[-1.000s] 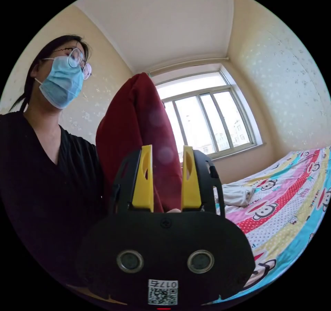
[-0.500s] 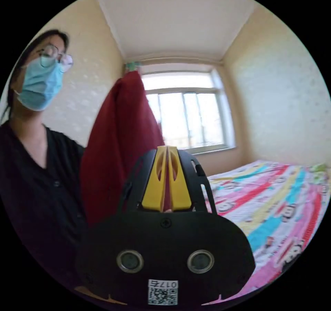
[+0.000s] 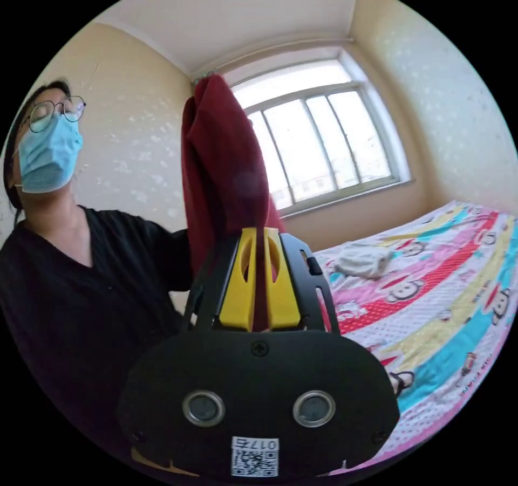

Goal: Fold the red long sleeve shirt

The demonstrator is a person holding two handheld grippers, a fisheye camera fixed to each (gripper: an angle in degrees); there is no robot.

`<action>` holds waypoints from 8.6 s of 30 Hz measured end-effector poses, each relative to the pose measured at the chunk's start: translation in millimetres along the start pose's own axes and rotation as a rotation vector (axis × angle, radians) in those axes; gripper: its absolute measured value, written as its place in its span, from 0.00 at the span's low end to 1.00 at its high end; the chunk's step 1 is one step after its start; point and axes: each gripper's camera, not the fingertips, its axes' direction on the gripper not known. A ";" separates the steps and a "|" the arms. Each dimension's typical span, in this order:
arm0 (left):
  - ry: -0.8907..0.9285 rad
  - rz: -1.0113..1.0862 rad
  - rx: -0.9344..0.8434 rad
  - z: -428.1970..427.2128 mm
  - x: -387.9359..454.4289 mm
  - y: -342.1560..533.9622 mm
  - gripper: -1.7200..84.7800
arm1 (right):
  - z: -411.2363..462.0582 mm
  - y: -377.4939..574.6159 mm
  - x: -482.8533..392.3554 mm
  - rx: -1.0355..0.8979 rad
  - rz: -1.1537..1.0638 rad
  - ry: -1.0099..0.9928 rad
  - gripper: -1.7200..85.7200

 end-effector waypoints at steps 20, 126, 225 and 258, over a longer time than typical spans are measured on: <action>0.009 -0.184 0.020 49.1 -58.6 -8.4 0.01 | 66.6 158.6 -25.0 0.096 -0.058 0.559 0.27; -0.778 -1.200 1.397 -632.2 -115.5 321.1 0.21 | -50.9 206.5 -77.9 -0.583 0.799 0.666 0.05; -1.360 -0.879 -0.382 -185.2 -327.2 254.0 0.11 | -57.3 291.3 121.2 -0.355 0.904 0.853 0.12; -0.879 -1.019 0.193 -352.8 -358.8 71.7 0.16 | 18.6 48.7 88.8 -0.222 0.625 1.085 0.13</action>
